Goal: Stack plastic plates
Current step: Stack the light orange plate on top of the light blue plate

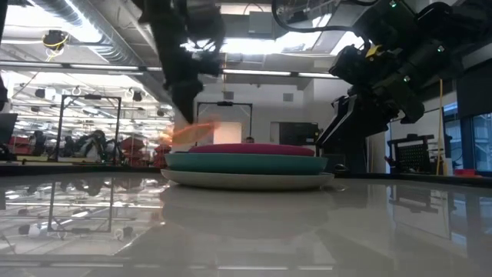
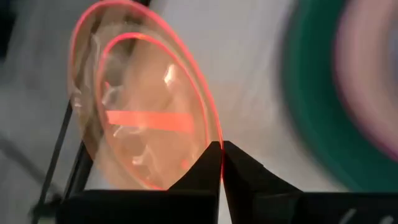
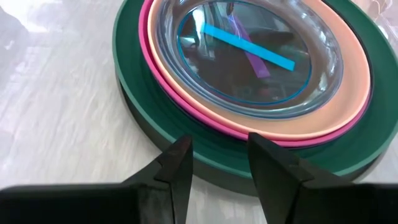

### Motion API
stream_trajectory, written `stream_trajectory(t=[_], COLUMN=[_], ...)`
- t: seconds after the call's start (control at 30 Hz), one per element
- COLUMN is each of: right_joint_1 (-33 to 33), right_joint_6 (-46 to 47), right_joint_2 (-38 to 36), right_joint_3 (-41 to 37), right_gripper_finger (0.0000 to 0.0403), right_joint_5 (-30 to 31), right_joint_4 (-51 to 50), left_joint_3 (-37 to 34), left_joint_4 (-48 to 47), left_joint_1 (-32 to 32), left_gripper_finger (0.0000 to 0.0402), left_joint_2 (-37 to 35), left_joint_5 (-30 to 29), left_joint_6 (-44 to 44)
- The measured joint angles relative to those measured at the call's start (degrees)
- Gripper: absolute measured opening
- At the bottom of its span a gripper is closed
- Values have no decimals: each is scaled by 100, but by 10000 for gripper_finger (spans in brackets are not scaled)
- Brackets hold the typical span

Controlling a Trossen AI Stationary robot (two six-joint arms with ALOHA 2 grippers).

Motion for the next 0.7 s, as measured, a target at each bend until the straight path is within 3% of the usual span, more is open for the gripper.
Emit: stream_trajectory(t=[0.3, 0.57, 0.7], right_joint_1=[2, 2, 2], right_joint_6=[2, 2, 2], right_joint_2=[0, 0, 0], right_joint_3=[0, 0, 0], right_gripper_finger=[145, 145, 145], right_joint_5=[0, 4, 26], right_joint_4=[4, 11, 11], left_joint_3=[75, 160, 160], left_joint_4=[1152, 1602, 1761], left_joint_1=[-917, -1543, -1853], left_gripper_finger=[3, 6, 2], left_joint_2=[5, 5, 5], left_joint_5=[1471, 2280, 2370], left_joint_6=[697, 917, 917])
